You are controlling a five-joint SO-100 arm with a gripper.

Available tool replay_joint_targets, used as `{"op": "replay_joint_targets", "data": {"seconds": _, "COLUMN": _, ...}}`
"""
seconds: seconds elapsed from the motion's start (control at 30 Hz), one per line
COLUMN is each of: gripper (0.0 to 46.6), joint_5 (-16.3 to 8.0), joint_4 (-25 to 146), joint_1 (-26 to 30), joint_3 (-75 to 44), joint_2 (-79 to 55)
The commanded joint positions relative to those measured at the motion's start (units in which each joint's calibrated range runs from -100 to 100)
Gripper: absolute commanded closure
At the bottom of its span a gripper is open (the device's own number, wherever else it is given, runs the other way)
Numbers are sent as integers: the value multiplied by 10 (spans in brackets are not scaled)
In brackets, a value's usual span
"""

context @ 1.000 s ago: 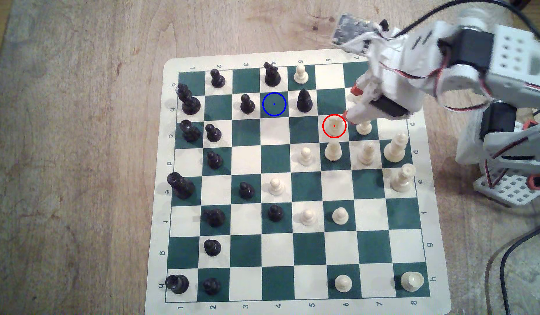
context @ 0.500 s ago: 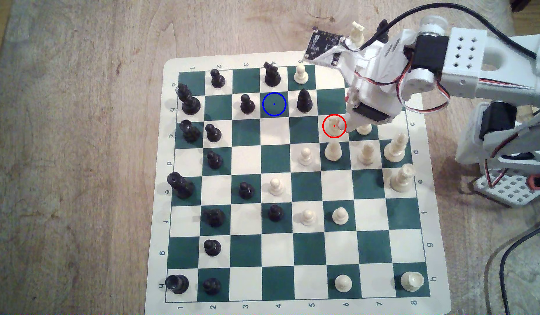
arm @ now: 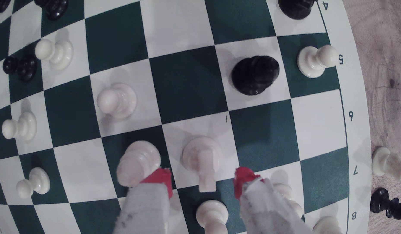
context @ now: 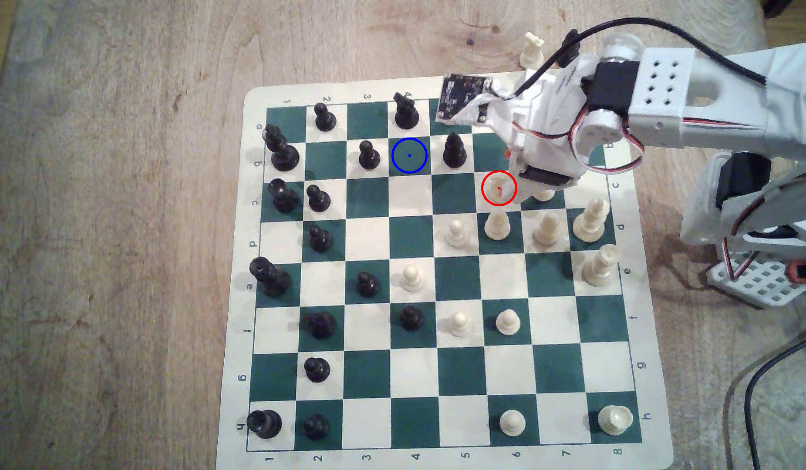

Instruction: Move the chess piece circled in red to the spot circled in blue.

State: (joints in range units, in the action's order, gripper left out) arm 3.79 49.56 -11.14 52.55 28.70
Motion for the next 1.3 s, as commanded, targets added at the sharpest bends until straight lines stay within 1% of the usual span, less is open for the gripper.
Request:
{"op": "replay_joint_targets", "data": {"seconds": 0.0, "gripper": 317, "joint_5": 1, "joint_4": -22, "joint_1": 7, "joint_3": -4, "joint_2": -11}}
{"op": "replay_joint_targets", "data": {"seconds": 0.1, "gripper": 333, "joint_5": 1, "joint_4": -39, "joint_1": 9, "joint_3": -2, "joint_2": -33}}
{"op": "replay_joint_targets", "data": {"seconds": 0.33, "gripper": 341, "joint_5": 3, "joint_4": -75, "joint_1": 5, "joint_3": 0, "joint_2": -50}}
{"op": "replay_joint_targets", "data": {"seconds": 0.43, "gripper": 361, "joint_5": 3, "joint_4": -75, "joint_1": 10, "joint_3": 1, "joint_2": -59}}
{"op": "replay_joint_targets", "data": {"seconds": 0.5, "gripper": 360, "joint_5": 3, "joint_4": -75, "joint_1": 12, "joint_3": 4, "joint_2": -59}}
{"op": "replay_joint_targets", "data": {"seconds": 0.6, "gripper": 345, "joint_5": 3, "joint_4": -75, "joint_1": 10, "joint_3": 8, "joint_2": -57}}
{"op": "replay_joint_targets", "data": {"seconds": 0.9, "gripper": 357, "joint_5": 0, "joint_4": -68, "joint_1": 10, "joint_3": 8, "joint_2": -44}}
{"op": "replay_joint_targets", "data": {"seconds": 0.97, "gripper": 373, "joint_5": 1, "joint_4": -66, "joint_1": 9, "joint_3": 8, "joint_2": -42}}
{"op": "replay_joint_targets", "data": {"seconds": 1.07, "gripper": 419, "joint_5": 3, "joint_4": -62, "joint_1": 11, "joint_3": 8, "joint_2": -39}}
{"op": "replay_joint_targets", "data": {"seconds": 1.27, "gripper": 449, "joint_5": 0, "joint_4": -57, "joint_1": 12, "joint_3": 8, "joint_2": -31}}
